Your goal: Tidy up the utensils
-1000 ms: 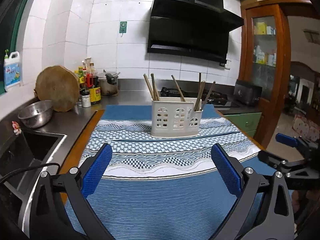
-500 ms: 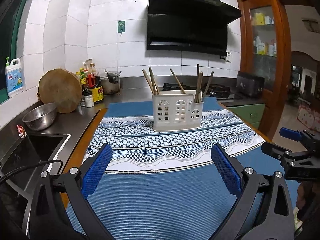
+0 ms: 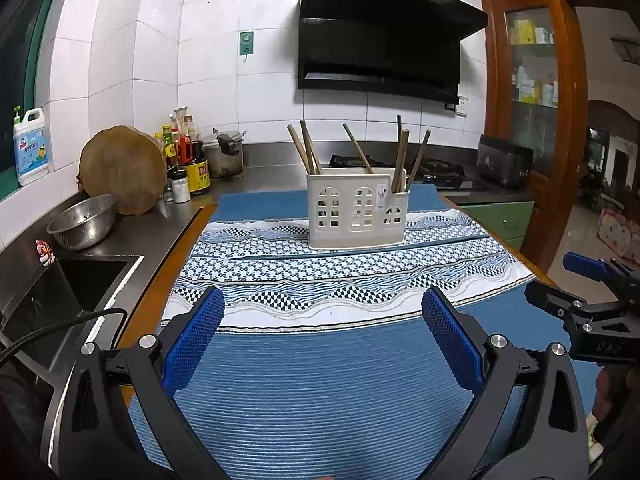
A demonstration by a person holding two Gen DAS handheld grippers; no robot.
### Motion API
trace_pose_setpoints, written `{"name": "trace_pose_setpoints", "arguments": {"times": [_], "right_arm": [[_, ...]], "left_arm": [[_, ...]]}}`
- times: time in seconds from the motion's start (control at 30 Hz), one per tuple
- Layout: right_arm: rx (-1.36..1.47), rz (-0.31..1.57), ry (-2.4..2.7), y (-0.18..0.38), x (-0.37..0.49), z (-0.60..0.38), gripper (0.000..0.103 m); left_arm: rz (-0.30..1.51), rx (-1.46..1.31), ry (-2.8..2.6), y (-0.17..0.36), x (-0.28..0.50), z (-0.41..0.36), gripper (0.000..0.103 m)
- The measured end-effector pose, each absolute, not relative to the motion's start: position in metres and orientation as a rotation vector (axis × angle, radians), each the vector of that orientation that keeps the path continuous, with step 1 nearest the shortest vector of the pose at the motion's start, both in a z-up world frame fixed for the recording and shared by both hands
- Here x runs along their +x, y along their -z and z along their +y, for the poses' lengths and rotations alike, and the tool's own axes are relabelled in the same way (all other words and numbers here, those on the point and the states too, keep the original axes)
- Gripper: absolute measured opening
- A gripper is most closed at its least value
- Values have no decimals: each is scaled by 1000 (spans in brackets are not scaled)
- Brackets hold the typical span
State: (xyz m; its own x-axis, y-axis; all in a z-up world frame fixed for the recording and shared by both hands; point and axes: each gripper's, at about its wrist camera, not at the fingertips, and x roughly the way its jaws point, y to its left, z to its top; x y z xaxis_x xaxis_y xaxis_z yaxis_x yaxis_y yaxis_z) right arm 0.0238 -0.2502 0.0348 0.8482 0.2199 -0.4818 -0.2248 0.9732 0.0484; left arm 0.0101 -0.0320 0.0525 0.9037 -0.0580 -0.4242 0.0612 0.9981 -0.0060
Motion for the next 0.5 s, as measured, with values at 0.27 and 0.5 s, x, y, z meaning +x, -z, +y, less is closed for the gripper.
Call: {"name": "trace_pose_setpoints", "arguments": {"times": [0.27,0.5], "right_arm": [[-5,513,-234,-34,27,-250,95],[-3,519,-234,-32,27,-249,95]], "left_arm": [[447,6,63,-51,13,-35,98],[451,1,65,-50,14,-35,98]]}}
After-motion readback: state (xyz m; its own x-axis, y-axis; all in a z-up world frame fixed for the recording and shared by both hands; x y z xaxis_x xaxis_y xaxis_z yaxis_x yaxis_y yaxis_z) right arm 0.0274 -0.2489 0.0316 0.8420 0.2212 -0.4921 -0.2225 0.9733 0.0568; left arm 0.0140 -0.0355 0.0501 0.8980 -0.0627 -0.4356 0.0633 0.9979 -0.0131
